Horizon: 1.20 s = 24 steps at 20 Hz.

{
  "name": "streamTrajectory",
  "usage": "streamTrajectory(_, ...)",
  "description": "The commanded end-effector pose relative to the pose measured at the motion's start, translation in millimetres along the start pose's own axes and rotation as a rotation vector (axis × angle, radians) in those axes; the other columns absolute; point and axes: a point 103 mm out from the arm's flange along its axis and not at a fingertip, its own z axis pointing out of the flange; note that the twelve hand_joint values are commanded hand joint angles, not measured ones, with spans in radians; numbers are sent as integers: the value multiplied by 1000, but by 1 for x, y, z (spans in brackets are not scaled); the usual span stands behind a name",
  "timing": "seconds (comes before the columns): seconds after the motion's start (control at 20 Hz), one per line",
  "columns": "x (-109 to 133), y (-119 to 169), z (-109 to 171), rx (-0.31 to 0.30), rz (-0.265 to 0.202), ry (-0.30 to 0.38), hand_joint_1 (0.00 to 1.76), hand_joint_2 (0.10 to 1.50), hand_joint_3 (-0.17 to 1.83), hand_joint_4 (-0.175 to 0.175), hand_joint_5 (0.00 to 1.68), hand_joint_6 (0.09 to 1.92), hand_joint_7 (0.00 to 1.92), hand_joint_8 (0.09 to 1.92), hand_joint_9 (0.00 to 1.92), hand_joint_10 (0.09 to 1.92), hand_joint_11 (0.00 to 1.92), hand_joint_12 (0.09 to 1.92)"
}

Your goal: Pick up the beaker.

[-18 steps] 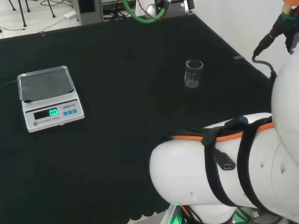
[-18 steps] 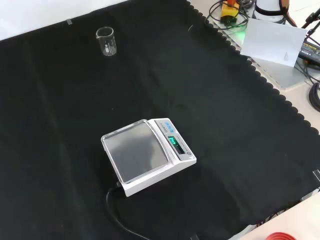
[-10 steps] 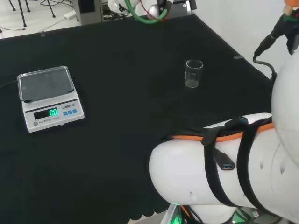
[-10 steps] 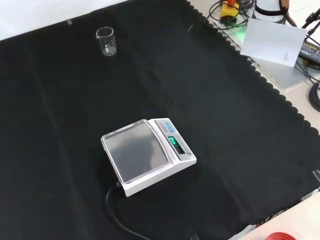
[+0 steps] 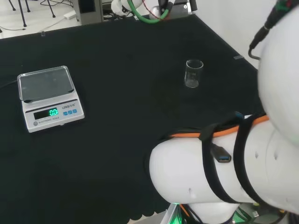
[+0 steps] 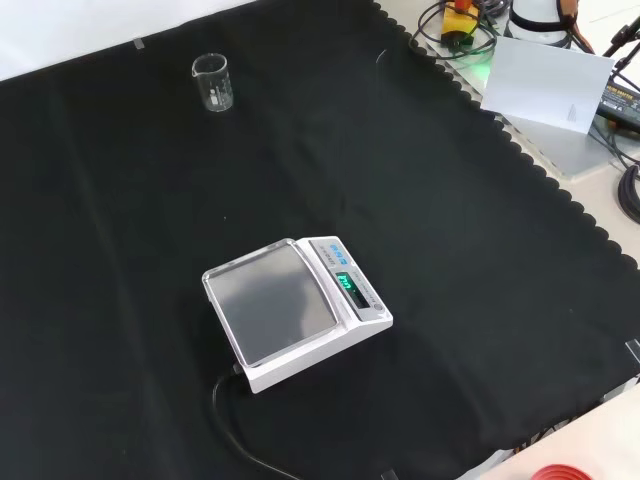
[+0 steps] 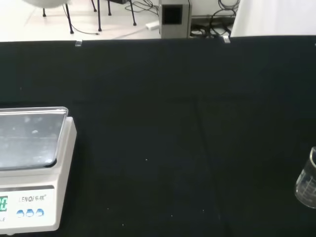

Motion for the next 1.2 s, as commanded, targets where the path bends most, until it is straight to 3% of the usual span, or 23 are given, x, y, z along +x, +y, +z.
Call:
streamTrajectory(0.05,-27,49,27,51,52,21,562,690,299,-18,314,276,525,785,548,801,297,1437)
streamTrajectory(0.2,-51,70,39,75,74,18,559,687,287,-15,302,257,477,770,523,800,284,1439)
streamTrajectory(0.7,-137,120,99,185,178,110,558,687,248,-11,304,195,419,770,496,813,280,1444)
streamTrajectory(1.2,-199,163,175,312,270,112,560,680,233,-8,288,167,383,760,489,810,289,1440)
